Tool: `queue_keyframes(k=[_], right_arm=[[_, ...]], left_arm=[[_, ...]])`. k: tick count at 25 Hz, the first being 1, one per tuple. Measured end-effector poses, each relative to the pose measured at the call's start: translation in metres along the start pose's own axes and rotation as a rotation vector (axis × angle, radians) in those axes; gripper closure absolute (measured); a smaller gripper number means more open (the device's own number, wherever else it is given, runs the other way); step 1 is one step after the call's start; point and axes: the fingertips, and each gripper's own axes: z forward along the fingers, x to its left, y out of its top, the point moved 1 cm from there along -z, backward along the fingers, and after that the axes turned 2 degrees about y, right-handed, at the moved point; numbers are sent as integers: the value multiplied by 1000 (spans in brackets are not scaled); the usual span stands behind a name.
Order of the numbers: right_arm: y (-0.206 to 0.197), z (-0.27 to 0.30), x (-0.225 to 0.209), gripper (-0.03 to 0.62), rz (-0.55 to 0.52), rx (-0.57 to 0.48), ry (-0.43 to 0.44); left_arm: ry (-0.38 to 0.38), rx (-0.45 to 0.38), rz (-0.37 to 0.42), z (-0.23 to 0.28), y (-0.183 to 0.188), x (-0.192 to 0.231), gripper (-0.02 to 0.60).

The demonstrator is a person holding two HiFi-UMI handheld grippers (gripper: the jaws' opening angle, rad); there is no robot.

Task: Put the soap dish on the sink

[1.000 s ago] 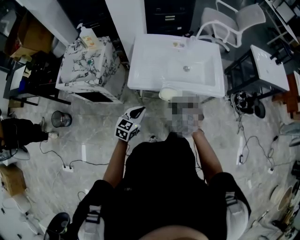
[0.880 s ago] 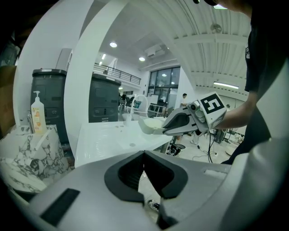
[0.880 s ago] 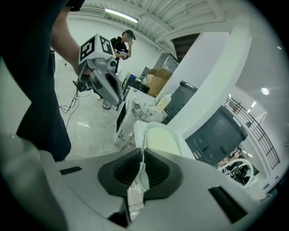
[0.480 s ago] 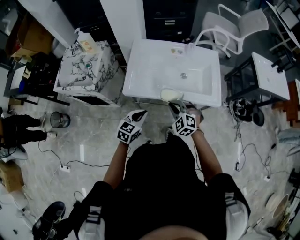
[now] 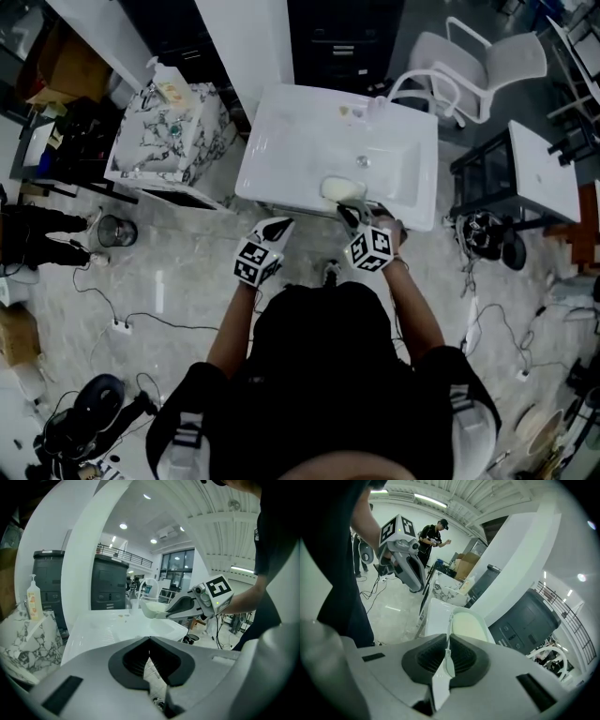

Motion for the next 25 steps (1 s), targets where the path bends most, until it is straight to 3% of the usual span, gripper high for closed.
queue_keyframes(k=[25], right_arm=[[-46, 8, -42, 583, -82, -70, 85]], left_arm=[[140, -14, -60, 48, 15, -13, 581]])
